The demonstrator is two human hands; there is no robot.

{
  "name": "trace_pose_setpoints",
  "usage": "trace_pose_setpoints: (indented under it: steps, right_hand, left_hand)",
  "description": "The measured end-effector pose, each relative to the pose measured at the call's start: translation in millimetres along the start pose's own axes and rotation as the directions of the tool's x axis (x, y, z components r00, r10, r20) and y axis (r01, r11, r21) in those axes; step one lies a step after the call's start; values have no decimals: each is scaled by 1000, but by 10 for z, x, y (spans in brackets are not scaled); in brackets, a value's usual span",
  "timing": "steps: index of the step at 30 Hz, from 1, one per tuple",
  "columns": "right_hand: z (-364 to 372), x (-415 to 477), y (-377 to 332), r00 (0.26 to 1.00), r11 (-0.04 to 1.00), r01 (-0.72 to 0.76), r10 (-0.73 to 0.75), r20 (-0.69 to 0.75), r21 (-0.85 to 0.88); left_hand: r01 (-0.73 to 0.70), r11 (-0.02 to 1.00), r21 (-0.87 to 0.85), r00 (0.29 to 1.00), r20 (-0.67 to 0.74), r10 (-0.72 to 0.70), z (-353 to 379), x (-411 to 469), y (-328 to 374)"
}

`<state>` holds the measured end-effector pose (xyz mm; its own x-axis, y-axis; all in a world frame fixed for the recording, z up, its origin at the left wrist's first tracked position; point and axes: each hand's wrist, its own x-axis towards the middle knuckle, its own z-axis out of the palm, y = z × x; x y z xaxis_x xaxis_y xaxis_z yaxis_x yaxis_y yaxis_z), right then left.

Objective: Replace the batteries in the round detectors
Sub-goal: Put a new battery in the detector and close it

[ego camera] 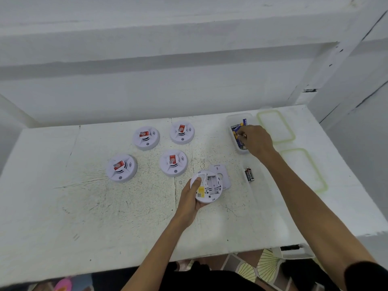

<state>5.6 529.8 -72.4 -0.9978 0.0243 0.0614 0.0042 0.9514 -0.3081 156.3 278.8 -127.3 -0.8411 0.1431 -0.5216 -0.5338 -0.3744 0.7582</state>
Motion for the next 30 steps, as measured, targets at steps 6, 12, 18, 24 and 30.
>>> trace_pose_setpoints:
  steps: [6,12,18,24,30]
  right_hand:
    - [-149,-264,-194,961,898,-53,165,-224,437]
    - [-311,-780,-630,952,736,27,187,-242,676]
    - [-65,-1266,-867,996,783,26,34,-84,622]
    - [185,-1392,-837,996,875,71,-40,-74,479]
    - [331,-1468,-846,987,906,141,-97,-128,400]
  left_hand:
    - [-4,1000,11,1000,5,4,2,1,-2]
    - [-10,1000,29,1000,8,9,-7,0,-6]
    - [-26,997,67,1000,7,26,2,1,0]
    - [-47,995,93,999,18,45,-2,-12,2]
    - [-55,994,91,998,9,55,-3,-13,-16]
